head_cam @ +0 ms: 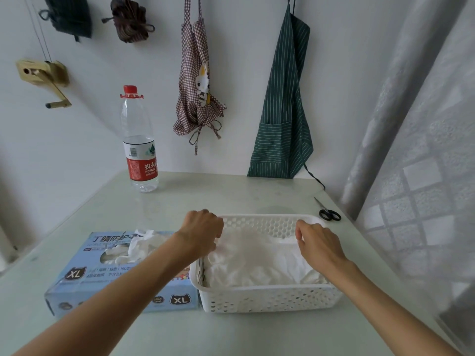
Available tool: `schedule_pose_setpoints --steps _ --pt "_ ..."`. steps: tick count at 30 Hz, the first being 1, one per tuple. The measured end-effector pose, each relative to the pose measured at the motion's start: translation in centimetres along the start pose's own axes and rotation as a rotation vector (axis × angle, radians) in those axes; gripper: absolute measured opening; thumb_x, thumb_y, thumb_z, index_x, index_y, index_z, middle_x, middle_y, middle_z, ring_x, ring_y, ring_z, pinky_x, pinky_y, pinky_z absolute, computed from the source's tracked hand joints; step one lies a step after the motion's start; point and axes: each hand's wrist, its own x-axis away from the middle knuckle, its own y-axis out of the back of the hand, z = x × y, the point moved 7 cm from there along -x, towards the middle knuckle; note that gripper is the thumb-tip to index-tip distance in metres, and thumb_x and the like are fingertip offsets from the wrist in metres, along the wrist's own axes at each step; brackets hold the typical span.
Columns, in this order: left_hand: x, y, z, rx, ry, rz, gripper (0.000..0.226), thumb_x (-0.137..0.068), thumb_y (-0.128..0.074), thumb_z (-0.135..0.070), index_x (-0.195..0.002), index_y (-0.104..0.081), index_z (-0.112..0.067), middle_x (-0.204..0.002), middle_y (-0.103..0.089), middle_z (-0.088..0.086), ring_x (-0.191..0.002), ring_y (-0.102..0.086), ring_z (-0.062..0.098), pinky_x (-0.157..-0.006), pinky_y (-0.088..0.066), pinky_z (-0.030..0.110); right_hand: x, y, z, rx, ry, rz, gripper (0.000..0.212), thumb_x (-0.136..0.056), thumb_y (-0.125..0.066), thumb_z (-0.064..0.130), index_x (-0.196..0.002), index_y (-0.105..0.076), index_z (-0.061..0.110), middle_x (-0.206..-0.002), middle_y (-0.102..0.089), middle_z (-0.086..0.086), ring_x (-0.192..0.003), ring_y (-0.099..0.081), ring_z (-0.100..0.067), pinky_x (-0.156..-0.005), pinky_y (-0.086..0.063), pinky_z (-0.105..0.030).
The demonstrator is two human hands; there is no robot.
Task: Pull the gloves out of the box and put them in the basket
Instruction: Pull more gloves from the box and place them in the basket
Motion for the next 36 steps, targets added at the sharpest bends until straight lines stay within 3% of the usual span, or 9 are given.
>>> schedule_pose_setpoints --steps 4,7,10,13,18,24,28,31,36 --pt "0.4 2.1 -0.6 0.214 -0.015 -0.217 0.028 -0.096 -0.05 -0.032 -0.124 -0.054 -0.027 -0.126 -0.056 -0.006 -0.112 -0.053 0.014 -0.087 -0.046 0.028 0.3 2.3 -0.6 -0.084 -0.005 -0.013 0.019 -0.095 -0.055 0.022 -0.114 -0.055 0.02 -0.11 -0.06 0.003 -0.087 -0.06 -0.015 -0.068 -0.044 -0.024" --pt "0.3 1.3 -3.3 0.318 -0.225 -0.06 0.046 -0.097 -0.039 -0.047 -0.139 -0.041 -0.03 -0.147 -0.038 -0.006 -0.133 -0.036 0.015 -0.108 -0.035 0.037 0.7 3.8 -0.5 -0.247 0.085 -0.059 0.02 -0.092 -0.06 0.018 -0.11 -0.059 0.026 -0.108 -0.06 0.006 -0.077 -0.056 -0.005 -0.069 -0.049 -0.022" --pt "0.2 -2.4 -4.8 0.088 -0.336 0.242 0.075 -0.091 -0.033 -0.063 -0.152 -0.008 -0.027 -0.16 -0.003 -0.005 -0.146 -0.004 0.016 -0.118 -0.009 0.04 0.9 1.0 1.4 -0.38 0.227 0.308 0.036 -0.088 -0.065 0.03 -0.121 -0.055 0.037 -0.119 -0.054 0.006 -0.095 -0.057 -0.006 -0.097 -0.046 -0.034" --pt "0.0 -4.6 -3.9 -0.11 -0.334 0.328 0.085 -0.091 -0.034 -0.064 -0.151 0.009 -0.021 -0.159 0.01 -0.002 -0.146 0.005 0.015 -0.119 -0.002 0.038 1.5 -2.2 1.5 -0.21 0.204 0.674 0.072 -0.082 -0.071 0.042 -0.144 -0.034 0.04 -0.128 -0.035 0.002 -0.125 -0.043 -0.019 -0.106 -0.036 -0.033" --pt "-0.2 -6.6 -3.5 -0.246 -0.289 0.362 0.084 -0.092 -0.028 -0.064 -0.149 0.014 -0.019 -0.157 0.016 -0.004 -0.145 0.011 0.011 -0.119 0.005 0.039 0.6 -3.6 0.5 -0.187 0.15 0.728 0.085 -0.076 -0.076 0.041 -0.145 -0.027 0.043 -0.13 -0.033 0.0 -0.126 -0.04 -0.02 -0.107 -0.036 -0.035" --pt "-0.6 -7.3 -3.4 -0.26 -0.231 0.332 0.088 -0.087 -0.027 -0.072 -0.152 0.004 -0.021 -0.159 0.007 -0.004 -0.146 0.007 0.013 -0.118 0.009 0.042 0.5 -4.6 1.1 -0.078 0.171 0.733 0.087 -0.079 -0.072 0.045 -0.147 -0.018 0.043 -0.149 -0.022 -0.006 -0.135 -0.033 -0.027 -0.111 -0.032 -0.042" --pt "-0.5 -3.3 -3.9 -0.117 -0.281 0.249 0.094 -0.079 -0.043 -0.075 -0.149 -0.023 -0.015 -0.154 -0.027 0.003 -0.141 -0.025 0.023 -0.115 -0.018 0.041 0.7 -1.1 1.7 -0.09 0.217 0.606 0.08 -0.075 -0.077 0.038 -0.142 -0.033 0.039 -0.145 -0.029 -0.001 -0.134 -0.032 -0.02 -0.109 -0.032 -0.038" --pt "-0.5 -2.7 -3.3 -0.034 -0.249 0.345 0.093 -0.076 -0.048 -0.075 -0.144 -0.033 -0.015 -0.142 -0.046 0.003 -0.131 -0.041 0.025 -0.11 -0.028 0.039 1.2 1.7 3.7 -0.298 0.309 0.441 0.04 -0.075 -0.077 0.039 -0.111 -0.06 0.039 -0.115 -0.05 0.005 -0.103 -0.05 -0.008 -0.087 -0.041 -0.023" --pt "-0.2 -4.9 -3.7 -0.103 -0.212 0.437 0.087 -0.075 -0.056 -0.072 -0.139 -0.04 -0.016 -0.134 -0.054 0.004 -0.122 -0.051 0.026 -0.106 -0.037 0.039 3.5 -0.1 7.6 -0.492 0.386 0.672 0.015 -0.085 -0.069 0.025 -0.099 -0.074 0.025 -0.097 -0.07 0.008 -0.076 -0.058 0.006 -0.074 -0.046 -0.012"
